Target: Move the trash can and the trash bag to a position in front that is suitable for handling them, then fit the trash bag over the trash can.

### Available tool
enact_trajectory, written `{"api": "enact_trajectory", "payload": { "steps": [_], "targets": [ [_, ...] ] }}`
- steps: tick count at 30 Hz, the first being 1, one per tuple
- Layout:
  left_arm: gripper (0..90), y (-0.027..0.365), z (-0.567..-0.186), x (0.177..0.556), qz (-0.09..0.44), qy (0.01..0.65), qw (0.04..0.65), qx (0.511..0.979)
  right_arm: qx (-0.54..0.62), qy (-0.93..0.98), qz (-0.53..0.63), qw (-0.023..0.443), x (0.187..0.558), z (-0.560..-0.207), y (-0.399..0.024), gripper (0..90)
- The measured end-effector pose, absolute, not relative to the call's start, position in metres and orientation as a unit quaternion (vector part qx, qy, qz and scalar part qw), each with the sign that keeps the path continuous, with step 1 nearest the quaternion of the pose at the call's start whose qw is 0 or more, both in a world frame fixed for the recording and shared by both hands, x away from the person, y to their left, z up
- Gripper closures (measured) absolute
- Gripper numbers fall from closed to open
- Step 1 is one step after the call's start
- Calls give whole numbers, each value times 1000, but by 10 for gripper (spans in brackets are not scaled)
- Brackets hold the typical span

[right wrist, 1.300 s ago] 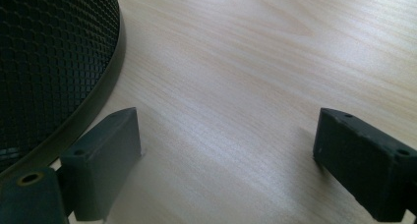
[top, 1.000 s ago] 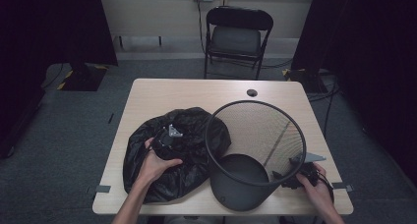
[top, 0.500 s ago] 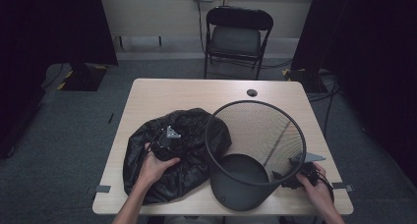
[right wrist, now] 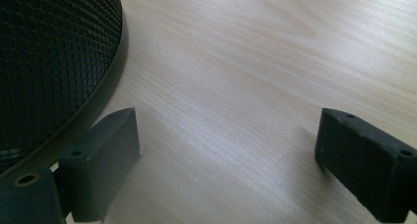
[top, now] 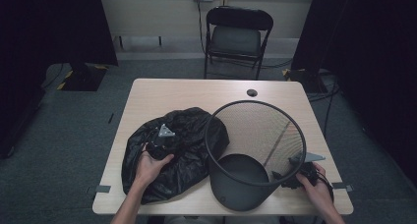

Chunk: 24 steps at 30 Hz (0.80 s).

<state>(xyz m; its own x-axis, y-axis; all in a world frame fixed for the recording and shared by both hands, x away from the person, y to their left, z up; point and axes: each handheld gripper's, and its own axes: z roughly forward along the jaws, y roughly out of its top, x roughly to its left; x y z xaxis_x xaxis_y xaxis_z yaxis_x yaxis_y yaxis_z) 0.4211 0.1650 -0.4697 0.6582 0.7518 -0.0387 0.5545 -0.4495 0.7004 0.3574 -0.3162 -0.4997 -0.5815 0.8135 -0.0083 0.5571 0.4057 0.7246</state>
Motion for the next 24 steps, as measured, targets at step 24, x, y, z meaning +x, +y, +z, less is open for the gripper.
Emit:
{"api": "enact_trajectory", "payload": {
  "steps": [24],
  "targets": [
    [797, 186, -425, 407, 182, 370, 465, 783, 417, 820, 348, 181, 359, -500, -315, 78]
  ]
}}
